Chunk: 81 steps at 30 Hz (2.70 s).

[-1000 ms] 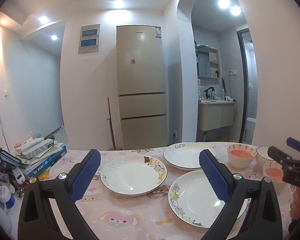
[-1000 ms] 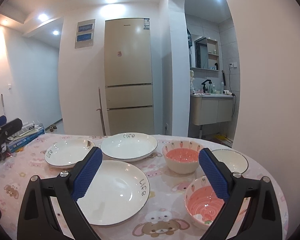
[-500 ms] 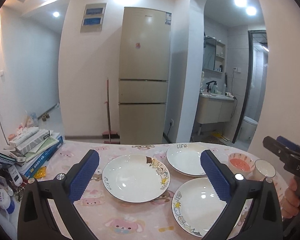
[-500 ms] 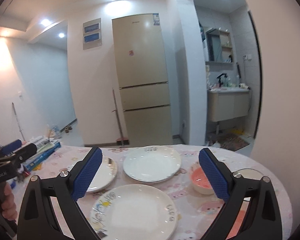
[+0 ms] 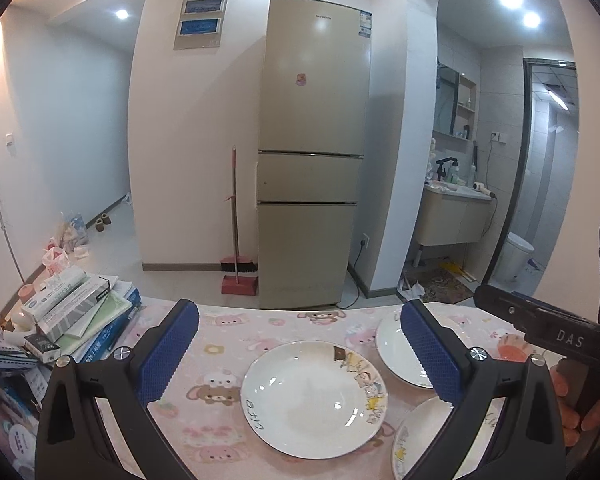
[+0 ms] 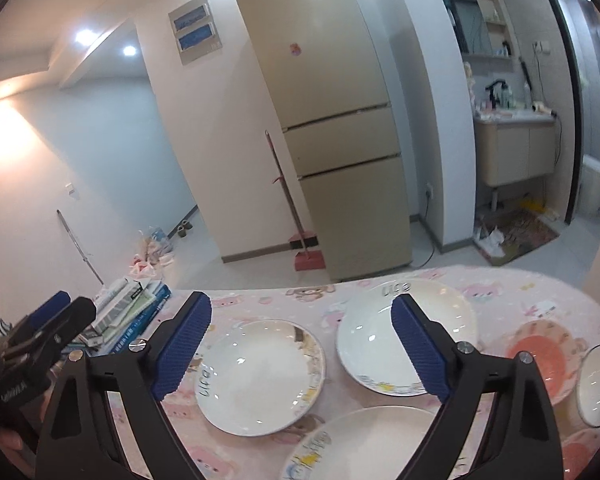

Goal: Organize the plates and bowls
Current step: 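Move both tools down toward the rim of the cat-rimmed white plate, then close the left tool on the plate rim while the right tool grips another rim point, then lift the cat-rimmed plate with both tools and carry it over another white plate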

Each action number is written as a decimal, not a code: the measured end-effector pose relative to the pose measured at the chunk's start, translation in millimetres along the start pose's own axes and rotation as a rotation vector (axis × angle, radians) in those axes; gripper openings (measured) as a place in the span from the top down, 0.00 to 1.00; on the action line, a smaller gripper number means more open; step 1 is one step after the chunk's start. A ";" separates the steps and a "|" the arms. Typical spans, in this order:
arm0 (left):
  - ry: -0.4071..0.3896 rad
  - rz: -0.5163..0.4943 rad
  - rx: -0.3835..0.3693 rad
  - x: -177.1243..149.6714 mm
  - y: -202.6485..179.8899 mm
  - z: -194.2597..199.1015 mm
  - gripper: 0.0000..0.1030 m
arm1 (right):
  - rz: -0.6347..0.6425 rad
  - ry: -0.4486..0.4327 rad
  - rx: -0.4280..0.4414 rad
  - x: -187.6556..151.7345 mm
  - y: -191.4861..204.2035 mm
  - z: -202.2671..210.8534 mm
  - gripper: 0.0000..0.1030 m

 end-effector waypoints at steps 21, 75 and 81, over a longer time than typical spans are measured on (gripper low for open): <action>0.475 0.244 -0.025 -93.6 87.6 -156.1 0.30 | -0.098 0.467 0.011 -90.4 -19.2 -139.8 0.31; 0.540 0.294 -0.113 -107.0 74.8 -162.5 0.88 | -0.115 0.484 0.022 -78.5 -28.8 -122.8 0.87; 0.507 0.280 -0.161 -84.1 57.3 -136.1 0.88 | -0.109 0.437 0.021 -62.3 -34.4 -87.9 0.87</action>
Point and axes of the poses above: each gripper's, at about its wrist camera, not at the fingertips, and z roughly against the way its jaws point, y to its left, x to its top, the point moved 4 cm from there along -z, roughly the way its jaws point, and after that the axes turned 1 degree about -y, right-handed, at the moved point
